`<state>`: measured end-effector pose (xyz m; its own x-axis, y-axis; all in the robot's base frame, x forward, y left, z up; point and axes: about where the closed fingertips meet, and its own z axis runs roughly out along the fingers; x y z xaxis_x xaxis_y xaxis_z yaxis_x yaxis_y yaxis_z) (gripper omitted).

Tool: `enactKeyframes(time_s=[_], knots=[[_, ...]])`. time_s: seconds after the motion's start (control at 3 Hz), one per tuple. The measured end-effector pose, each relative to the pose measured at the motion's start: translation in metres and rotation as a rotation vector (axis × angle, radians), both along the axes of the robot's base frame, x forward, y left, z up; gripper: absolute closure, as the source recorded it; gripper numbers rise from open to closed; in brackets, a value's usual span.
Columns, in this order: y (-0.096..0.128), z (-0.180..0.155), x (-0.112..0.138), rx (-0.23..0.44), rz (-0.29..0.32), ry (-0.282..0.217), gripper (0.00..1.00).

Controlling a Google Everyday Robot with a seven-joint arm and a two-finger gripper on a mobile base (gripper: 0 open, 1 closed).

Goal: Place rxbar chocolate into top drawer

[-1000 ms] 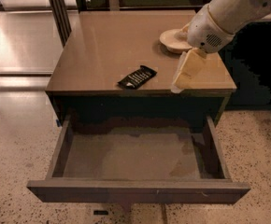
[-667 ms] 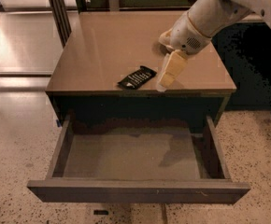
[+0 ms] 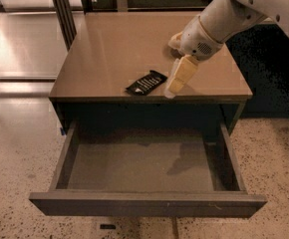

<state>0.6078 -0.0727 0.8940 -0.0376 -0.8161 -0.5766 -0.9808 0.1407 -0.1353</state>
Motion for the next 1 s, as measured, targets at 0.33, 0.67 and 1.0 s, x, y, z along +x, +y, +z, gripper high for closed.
enactKeyframes(time_s=[0.33,0.67,1.0], knots=[[0.011,-0.01,0.007,0.053,0.011,-0.015,0.0],[0.02,-0.018,0.015,0.1,-0.004,-0.052,0.0],[0.023,-0.017,0.02,0.11,-0.013,-0.069,0.0]])
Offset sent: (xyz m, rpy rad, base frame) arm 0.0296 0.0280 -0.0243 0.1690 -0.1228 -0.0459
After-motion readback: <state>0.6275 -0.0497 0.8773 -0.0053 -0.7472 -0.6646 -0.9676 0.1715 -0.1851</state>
